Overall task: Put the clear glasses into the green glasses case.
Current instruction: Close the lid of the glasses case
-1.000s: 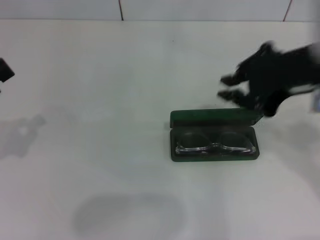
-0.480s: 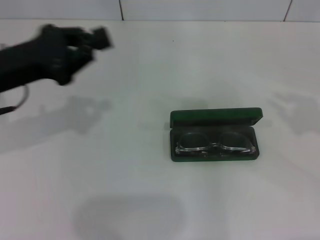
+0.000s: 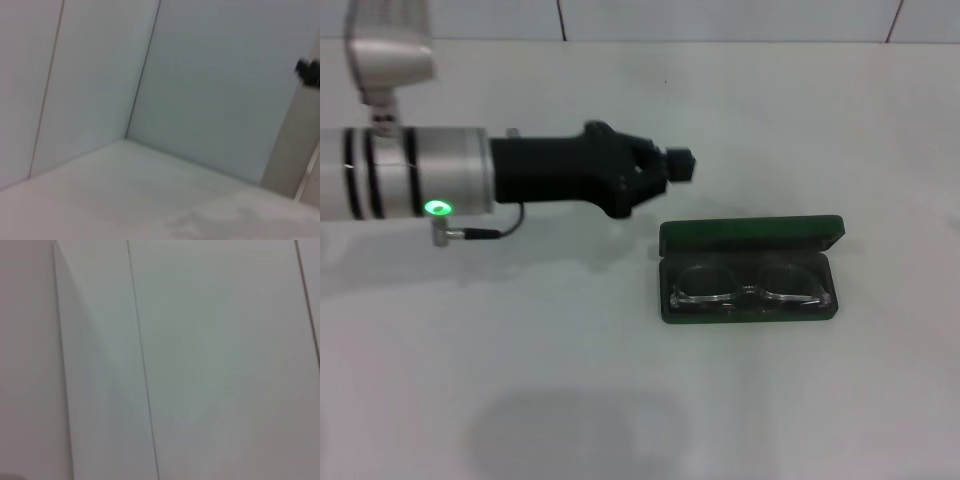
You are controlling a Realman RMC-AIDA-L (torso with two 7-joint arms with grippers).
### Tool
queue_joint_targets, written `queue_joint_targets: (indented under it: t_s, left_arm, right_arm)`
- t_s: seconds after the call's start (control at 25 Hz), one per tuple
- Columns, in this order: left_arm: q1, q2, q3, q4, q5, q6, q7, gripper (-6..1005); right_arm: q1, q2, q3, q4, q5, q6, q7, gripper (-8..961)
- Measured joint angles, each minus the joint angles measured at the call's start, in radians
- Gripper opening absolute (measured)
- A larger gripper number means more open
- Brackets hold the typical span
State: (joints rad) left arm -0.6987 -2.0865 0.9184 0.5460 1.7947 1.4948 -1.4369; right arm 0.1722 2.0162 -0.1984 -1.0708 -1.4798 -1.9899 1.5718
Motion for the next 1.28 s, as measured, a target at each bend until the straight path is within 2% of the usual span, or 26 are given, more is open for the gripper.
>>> queue_joint_targets:
  t_s: [0.28, 0.68, 0.84, 1.04, 1.16, 1.28]
  left_arm:
    - [-0.011, -0.01, 0.137, -0.041, -0.077, -0.118, 0.012, 98]
    - [-0.038, -0.019, 0.202, -0.141, -0.18, -0.163, 0.088, 114]
    - [-0.058, -0.02, 0.322, -0.174, -0.284, -0.22, 0.115, 115]
    - [-0.06, -0.02, 0.49, -0.156, -0.423, -0.316, 0.118, 116]
    - [-0.066, -0.019, 0.543, -0.148, -0.467, -0.356, 0.113, 117]
    - [-0.073, -0.02, 0.56, -0.148, -0.476, -0.377, 0.11, 118]
  right_arm:
    - [0.0, -0.002, 0.033, 0.031, -0.051, -0.009, -0.027, 210]
    - [0.022, -0.002, 0.022, 0.067, -0.093, -0.007, -0.043, 209]
    - [0.024, -0.002, 0.019, 0.091, -0.099, -0.01, -0.057, 209]
    - [0.023, -0.002, 0.019, 0.111, -0.111, -0.021, -0.065, 209]
    - [0.018, -0.002, 0.02, 0.115, -0.117, -0.029, -0.071, 209]
    - [0.016, -0.001, 0.02, 0.128, -0.122, -0.037, -0.075, 209]
